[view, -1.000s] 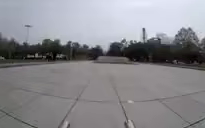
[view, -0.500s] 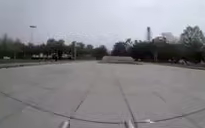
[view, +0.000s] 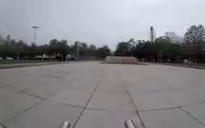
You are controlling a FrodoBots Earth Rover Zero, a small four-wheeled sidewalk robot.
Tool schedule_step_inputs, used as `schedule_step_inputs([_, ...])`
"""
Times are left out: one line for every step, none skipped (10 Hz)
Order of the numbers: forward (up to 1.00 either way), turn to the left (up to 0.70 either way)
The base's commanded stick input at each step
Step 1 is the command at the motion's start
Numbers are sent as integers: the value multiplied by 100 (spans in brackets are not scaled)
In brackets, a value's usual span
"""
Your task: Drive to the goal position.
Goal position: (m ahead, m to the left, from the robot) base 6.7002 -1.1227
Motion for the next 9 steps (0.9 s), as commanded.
schedule_step_inputs([100,0])
schedule_step_inputs([100,0])
schedule_step_inputs([100,0])
schedule_step_inputs([100,-2])
schedule_step_inputs([100,-19])
schedule_step_inputs([100,-40])
schedule_step_inputs([100,-40])
schedule_step_inputs([100,-27])
schedule_step_inputs([100,0])
